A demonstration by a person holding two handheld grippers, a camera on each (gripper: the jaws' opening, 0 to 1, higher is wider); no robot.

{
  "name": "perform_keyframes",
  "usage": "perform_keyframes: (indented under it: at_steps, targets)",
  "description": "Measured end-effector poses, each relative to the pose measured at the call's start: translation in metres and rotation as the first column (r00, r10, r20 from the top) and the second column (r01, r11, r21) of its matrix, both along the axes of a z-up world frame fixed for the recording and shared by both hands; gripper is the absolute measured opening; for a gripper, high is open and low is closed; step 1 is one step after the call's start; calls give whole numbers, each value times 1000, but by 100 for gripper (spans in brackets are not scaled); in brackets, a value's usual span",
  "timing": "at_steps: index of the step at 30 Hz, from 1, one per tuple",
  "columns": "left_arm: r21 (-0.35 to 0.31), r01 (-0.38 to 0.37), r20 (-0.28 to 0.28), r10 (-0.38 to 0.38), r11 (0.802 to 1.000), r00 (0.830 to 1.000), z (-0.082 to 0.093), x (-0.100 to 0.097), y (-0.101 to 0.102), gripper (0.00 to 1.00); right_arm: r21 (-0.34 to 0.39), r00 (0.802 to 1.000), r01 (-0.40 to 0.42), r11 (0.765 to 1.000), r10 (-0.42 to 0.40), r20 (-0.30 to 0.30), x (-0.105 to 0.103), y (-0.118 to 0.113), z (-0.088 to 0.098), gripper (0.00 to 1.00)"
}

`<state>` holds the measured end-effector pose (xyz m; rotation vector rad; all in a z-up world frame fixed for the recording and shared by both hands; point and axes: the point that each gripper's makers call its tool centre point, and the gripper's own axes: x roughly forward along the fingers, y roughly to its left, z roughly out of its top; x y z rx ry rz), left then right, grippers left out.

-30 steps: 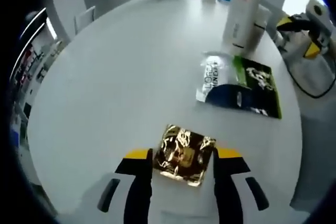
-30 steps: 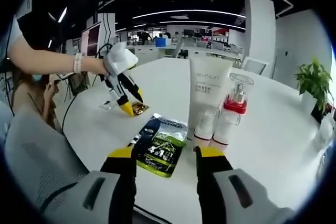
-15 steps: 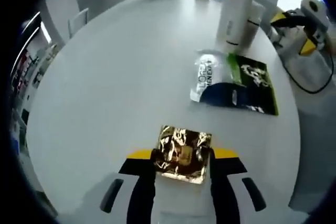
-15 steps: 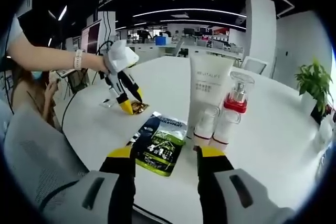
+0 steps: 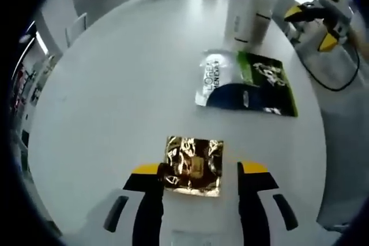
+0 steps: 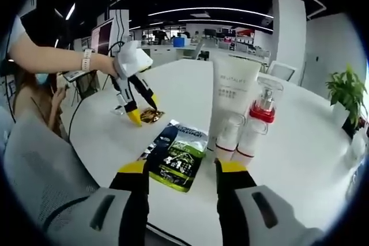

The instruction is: Arrange the skincare products in the storage area until every visible bottle or jar stands upright without overlapping.

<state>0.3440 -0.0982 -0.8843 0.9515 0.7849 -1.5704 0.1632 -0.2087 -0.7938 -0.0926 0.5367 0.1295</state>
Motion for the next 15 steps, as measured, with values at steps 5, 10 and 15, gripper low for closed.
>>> perform_keyframes:
  at_steps: [5,10,15]
  targets:
    - [-3,-36,-2,36,999,999,1,4,-2,42,8,1000,4,1000,-4,7,0,0,1,47]
    - [7,-58,4,58,998,998,1,6,-3,37,6,1000,4,1000,-4,9,0,0,2,48]
    - [29,-67,3,67,997,998,0,3,-1,37,12,1000,13,1000,-13,13,0,-1,2,48]
